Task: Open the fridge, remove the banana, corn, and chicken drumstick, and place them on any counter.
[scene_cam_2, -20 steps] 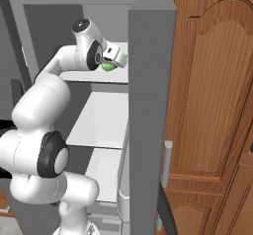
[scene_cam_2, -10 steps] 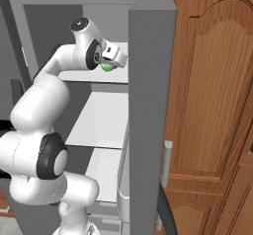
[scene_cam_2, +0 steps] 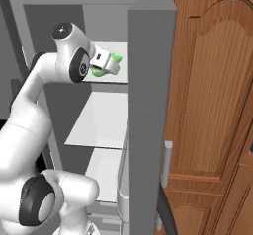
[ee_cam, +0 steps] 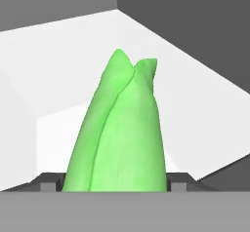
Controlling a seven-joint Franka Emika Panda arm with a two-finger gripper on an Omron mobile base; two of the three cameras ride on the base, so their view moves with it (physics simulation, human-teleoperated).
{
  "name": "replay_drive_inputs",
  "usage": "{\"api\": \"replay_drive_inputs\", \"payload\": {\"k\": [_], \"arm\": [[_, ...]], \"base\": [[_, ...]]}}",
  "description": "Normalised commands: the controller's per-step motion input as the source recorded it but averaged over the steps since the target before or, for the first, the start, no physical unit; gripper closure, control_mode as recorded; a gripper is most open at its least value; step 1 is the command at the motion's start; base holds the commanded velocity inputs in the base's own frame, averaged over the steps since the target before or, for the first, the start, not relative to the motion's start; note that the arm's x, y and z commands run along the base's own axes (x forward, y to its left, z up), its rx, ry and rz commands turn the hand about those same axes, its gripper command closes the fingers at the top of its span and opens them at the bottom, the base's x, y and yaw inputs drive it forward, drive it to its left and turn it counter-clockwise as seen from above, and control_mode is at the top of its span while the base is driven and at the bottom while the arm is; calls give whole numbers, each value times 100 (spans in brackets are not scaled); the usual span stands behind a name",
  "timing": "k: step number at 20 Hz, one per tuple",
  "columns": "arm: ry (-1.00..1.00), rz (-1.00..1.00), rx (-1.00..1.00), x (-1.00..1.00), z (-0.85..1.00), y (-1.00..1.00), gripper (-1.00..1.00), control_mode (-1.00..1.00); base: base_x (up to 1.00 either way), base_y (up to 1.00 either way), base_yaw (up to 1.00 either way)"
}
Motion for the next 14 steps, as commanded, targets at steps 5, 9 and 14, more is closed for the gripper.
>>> {"api": "replay_drive_inputs", "payload": {"k": [5,9,14], "arm": [[-13,9,0,-100,31,0,100,-100],[-15,12,0,-98,42,0,100,-100],[-7,9,-5,-100,19,0,100,-100]], "base": [[0,0,0],[0,0,0],[0,0,0]]}}
